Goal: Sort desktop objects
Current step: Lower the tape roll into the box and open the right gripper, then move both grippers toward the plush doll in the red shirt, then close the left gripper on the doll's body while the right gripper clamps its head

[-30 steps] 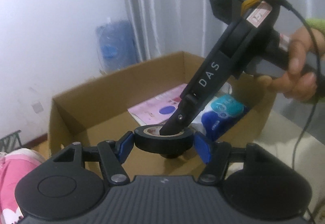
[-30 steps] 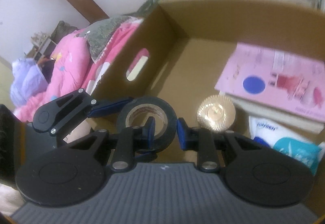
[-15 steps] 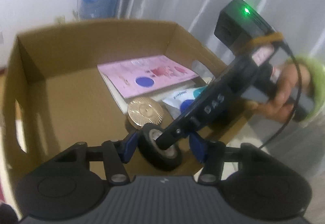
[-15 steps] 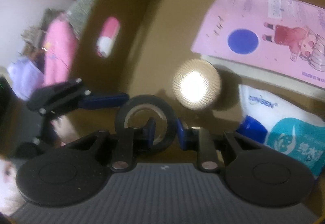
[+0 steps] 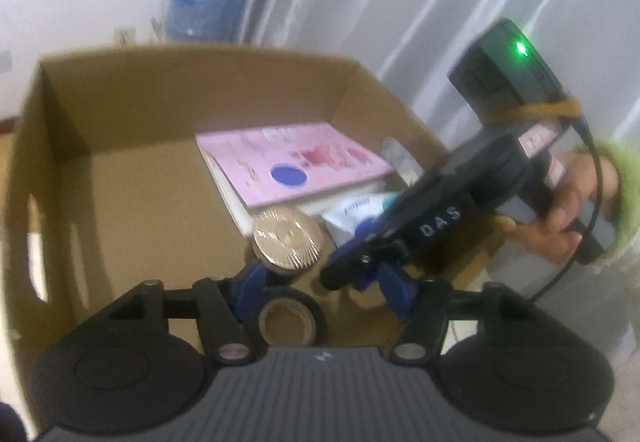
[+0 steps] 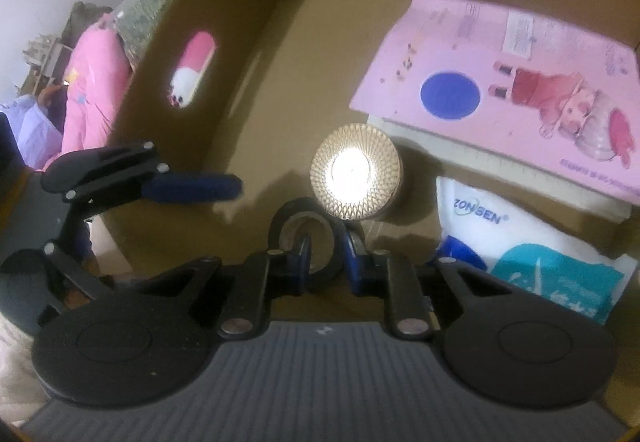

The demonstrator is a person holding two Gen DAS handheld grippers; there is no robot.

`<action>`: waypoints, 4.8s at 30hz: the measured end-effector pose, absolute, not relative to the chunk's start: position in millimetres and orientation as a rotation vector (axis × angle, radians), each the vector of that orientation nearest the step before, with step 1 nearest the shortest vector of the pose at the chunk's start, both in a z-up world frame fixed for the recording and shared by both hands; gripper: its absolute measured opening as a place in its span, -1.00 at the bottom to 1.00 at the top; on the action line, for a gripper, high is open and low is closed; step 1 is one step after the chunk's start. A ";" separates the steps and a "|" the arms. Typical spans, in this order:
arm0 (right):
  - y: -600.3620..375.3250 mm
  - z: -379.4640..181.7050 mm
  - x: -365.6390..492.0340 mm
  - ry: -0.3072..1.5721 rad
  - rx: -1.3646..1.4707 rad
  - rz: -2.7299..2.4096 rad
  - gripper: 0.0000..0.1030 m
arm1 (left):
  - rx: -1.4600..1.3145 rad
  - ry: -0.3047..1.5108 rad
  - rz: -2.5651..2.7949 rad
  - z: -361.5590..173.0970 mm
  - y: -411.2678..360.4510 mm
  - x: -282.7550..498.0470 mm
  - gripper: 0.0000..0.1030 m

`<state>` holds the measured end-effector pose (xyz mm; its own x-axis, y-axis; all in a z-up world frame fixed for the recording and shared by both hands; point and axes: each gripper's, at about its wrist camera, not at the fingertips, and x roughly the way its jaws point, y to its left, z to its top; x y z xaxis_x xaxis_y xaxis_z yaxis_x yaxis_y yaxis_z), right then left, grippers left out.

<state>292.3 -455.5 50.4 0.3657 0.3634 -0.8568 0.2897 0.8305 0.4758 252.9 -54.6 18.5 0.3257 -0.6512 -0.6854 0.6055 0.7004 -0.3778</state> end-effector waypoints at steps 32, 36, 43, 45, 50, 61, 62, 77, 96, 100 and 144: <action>-361.6 188.7 137.8 0.641 0.384 0.083 0.37 | -0.248 0.532 -0.517 75.4 24.0 79.8 1.00; -340.2 194.1 124.3 0.574 0.392 0.139 0.55 | -0.217 0.523 -0.458 74.8 37.2 52.2 1.00; -311.5 187.6 120.4 0.481 0.497 0.267 0.66 | -0.216 0.512 -0.358 68.4 73.1 11.1 1.00; -302.1 186.3 122.3 0.454 0.515 0.308 0.72 | -0.220 0.513 -0.319 64.3 86.5 3.5 1.00; -282.9 175.4 139.5 0.434 0.564 0.398 0.77 | -0.267 0.544 -0.257 47.4 114.0 3.8 1.00; -260.4 114.4 223.8 0.634 0.693 0.372 0.86 | -0.400 0.598 -0.175 9.9 168.0 28.6 1.00; -259.7 108.0 231.9 0.657 0.706 0.359 0.86 | -0.415 0.605 -0.171 6.1 172.7 32.2 1.00; -249.4 29.7 303.3 0.841 0.829 0.261 0.90 | -0.483 0.710 -0.262 -31.5 181.8 73.8 1.00; -225.9 28.5 289.9 0.940 0.809 0.329 0.99 | -0.350 0.721 -0.249 -22.9 158.1 52.8 1.00; -222.8 27.5 273.8 0.969 0.810 0.349 0.99 | -0.332 0.714 -0.272 -18.0 151.2 37.4 1.00; -342.5 6.8 72.4 0.666 1.089 0.053 0.98 | -0.287 0.783 -0.584 -25.4 29.7 65.4 1.00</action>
<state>72.4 -342.5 6.8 0.8056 0.3554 -0.4741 0.2765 0.4821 0.8313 65.4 29.7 -25.4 0.5625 -0.5912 -0.5780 0.3854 0.8060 -0.4493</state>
